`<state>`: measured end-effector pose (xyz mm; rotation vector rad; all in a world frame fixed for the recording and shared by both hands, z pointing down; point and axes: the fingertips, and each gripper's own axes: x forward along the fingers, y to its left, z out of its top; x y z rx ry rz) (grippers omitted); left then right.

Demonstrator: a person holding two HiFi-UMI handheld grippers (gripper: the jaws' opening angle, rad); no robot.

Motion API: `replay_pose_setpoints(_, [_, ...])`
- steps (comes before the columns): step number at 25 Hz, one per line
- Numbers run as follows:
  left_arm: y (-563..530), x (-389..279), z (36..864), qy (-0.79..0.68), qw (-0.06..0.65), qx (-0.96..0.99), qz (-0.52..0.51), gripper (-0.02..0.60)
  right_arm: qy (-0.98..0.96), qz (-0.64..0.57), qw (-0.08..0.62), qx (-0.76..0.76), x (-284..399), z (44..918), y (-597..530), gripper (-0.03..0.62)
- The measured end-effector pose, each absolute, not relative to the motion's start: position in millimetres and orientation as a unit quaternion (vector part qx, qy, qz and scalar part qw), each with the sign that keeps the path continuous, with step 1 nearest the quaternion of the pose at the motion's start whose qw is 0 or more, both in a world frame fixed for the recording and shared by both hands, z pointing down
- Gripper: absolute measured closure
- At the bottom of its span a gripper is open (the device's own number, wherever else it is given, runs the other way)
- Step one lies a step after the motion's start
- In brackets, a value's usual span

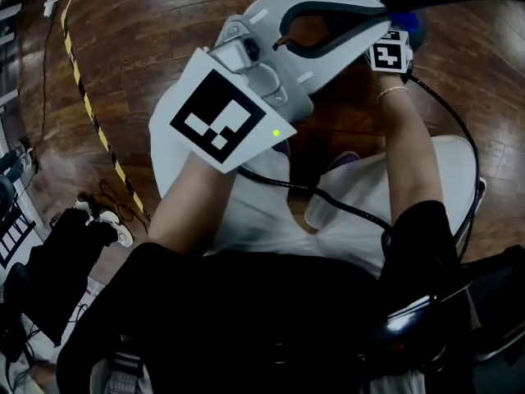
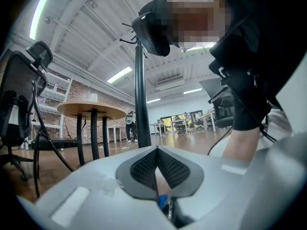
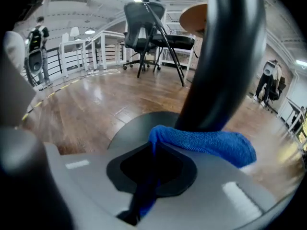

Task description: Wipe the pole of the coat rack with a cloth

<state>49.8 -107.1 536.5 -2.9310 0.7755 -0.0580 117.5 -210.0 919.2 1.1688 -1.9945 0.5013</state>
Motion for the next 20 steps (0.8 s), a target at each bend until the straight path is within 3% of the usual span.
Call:
replay_pose_setpoints(3, [-110.9, 47.6, 532.5, 0.263, 0.048, -0.964, -0.001, 0.588, -0.771, 0.232, 0.367, 0.466, 129.9, 924.0, -210.2, 0.576])
replay_pose_setpoints(8, [-114.0, 53.2, 523.8, 0.266, 0.05, -0.963, 0.017, 0.588, -0.811, 0.172, 0.313, 0.463, 139.5, 893.7, -219.8, 0.576])
replay_pose_setpoints(15, [-123.2, 44.3, 555.9, 0.27, 0.036, -0.961, -0.034, 0.588, -0.802, 0.193, 0.248, 0.507, 169.8, 872.3, -210.5, 0.576])
replay_pose_setpoints(20, [-139.1, 44.4, 542.3, 0.285, 0.03, -0.958, 0.014, 0.588, -0.812, 0.182, 0.108, 0.544, 201.4, 788.1, -243.6, 0.576])
